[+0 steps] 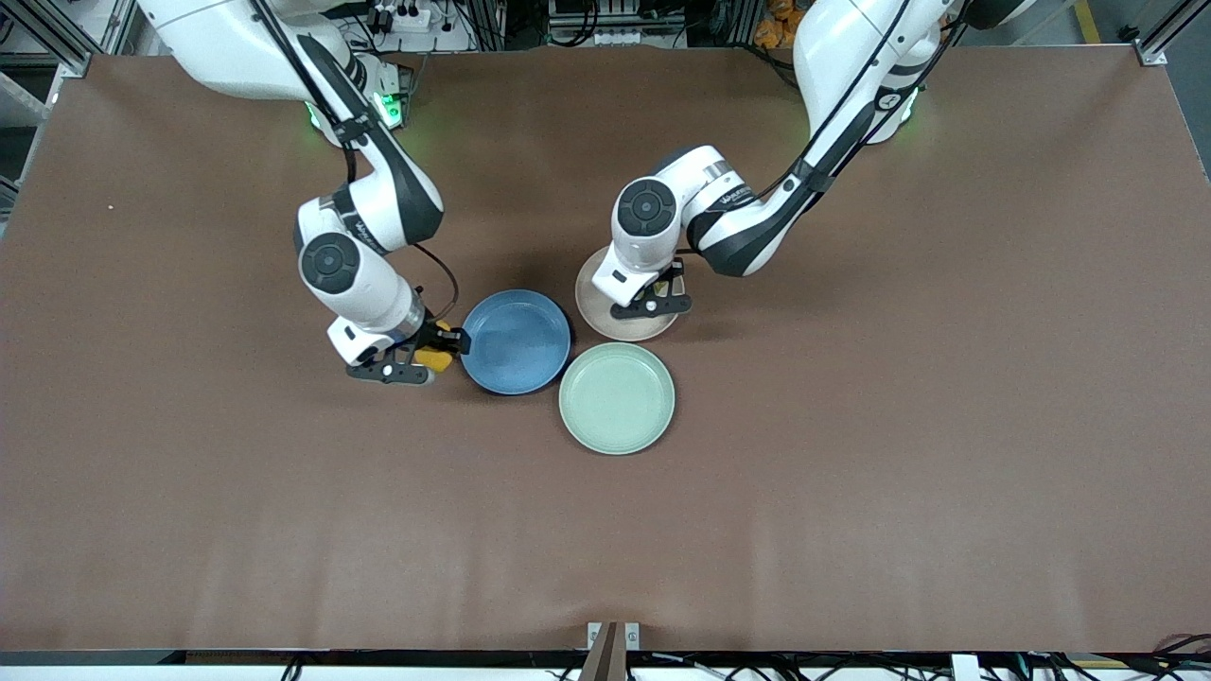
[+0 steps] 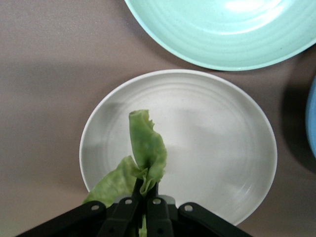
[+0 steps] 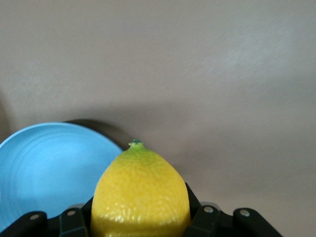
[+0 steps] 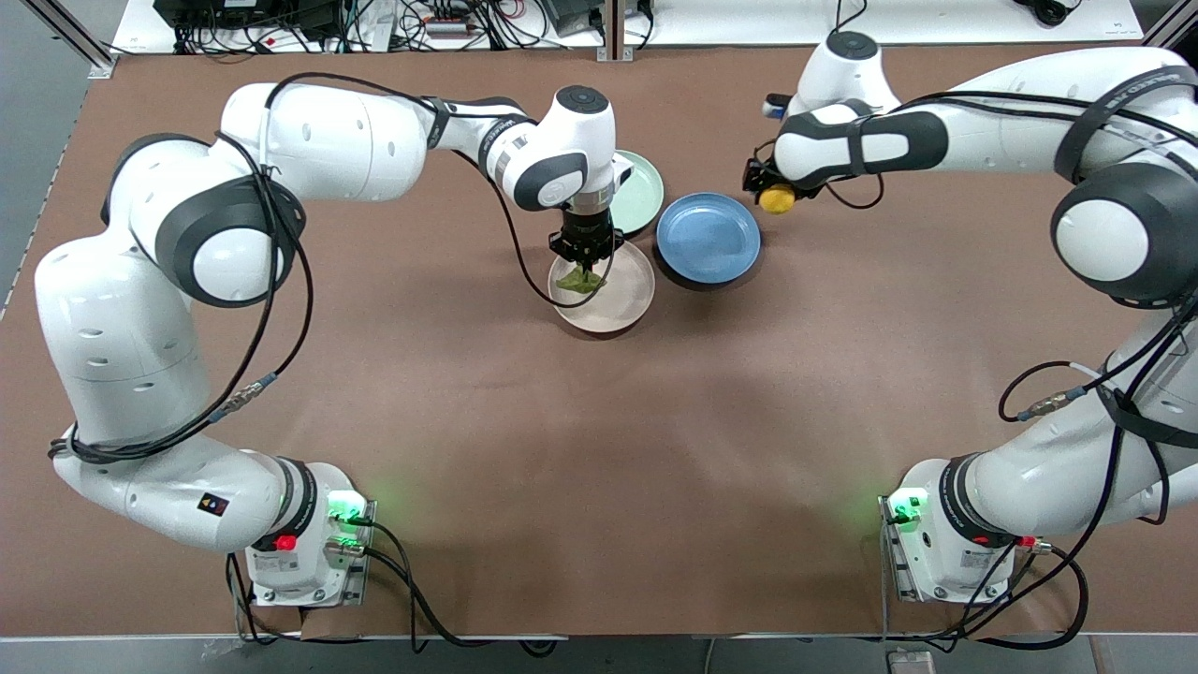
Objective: Place lemon and lettuce in plates
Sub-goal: 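Release the lettuce onto the beige plate while the right gripper lowers the lemon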
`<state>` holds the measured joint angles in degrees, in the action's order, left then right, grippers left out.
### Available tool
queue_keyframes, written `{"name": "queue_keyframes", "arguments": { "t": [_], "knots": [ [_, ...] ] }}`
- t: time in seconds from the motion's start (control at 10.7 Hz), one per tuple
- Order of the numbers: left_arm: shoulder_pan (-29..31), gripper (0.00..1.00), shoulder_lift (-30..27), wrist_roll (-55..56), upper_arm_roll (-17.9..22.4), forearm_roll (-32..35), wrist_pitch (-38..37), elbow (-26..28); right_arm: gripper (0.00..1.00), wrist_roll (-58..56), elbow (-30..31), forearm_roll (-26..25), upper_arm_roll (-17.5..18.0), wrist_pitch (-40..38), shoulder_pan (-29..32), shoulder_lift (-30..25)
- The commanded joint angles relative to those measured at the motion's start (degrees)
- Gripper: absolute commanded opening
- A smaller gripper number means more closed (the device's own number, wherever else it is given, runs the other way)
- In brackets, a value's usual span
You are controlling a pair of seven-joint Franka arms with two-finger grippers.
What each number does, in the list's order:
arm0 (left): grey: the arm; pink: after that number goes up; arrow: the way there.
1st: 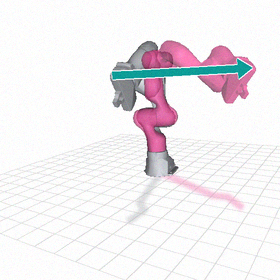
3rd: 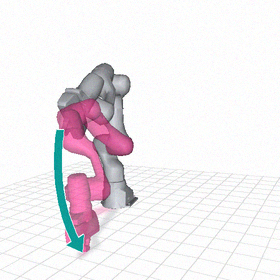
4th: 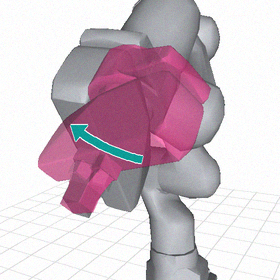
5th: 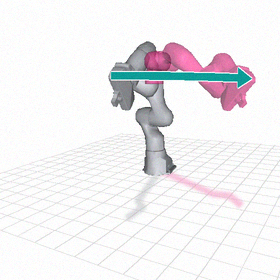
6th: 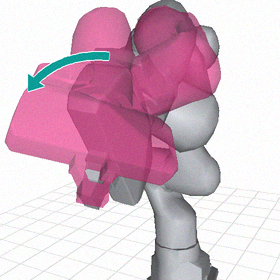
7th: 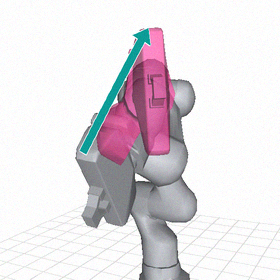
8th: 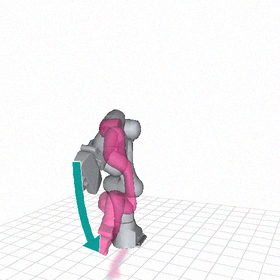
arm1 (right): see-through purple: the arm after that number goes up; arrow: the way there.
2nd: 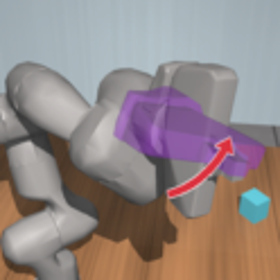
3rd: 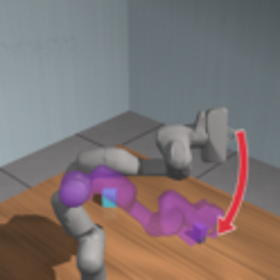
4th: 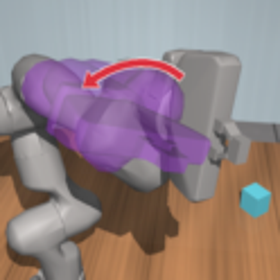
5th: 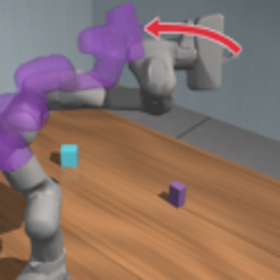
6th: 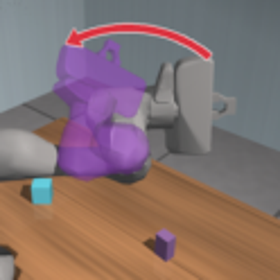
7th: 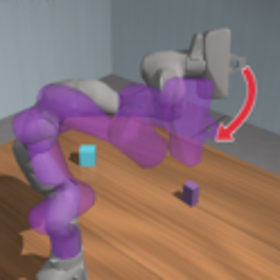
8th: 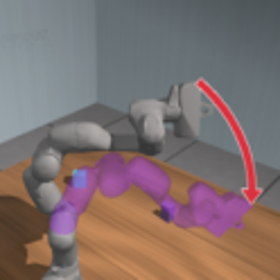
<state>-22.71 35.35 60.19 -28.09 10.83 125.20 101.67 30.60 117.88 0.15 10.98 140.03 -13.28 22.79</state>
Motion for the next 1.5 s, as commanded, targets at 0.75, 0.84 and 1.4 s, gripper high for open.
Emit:
{"name": "queue_keyframes", "arguments": {
  "t": [0.75,0.84,1.4],
  "knots": [
    [3.89,1.00,-0.98,-0.42,3.04,4.52,-0.13,-1.30,0.22,10.97,-8.19,-0.59,0.18,0.86,-8.16,10.34],
    [6.43,1.00,-1.51,-0.51,3.04,6.29,-0.04,-1.83,0.31,11.06,-8.19,-0.59,0.18,1.82,-8.33,10.69],
    [16.99,1.00,-2.56,-12.44,3.48,9.73,-0.66,-2.71,1.00,16.51,-8.98,-4.19,0.09,1.57,-8.34,10.35]
  ]
}}
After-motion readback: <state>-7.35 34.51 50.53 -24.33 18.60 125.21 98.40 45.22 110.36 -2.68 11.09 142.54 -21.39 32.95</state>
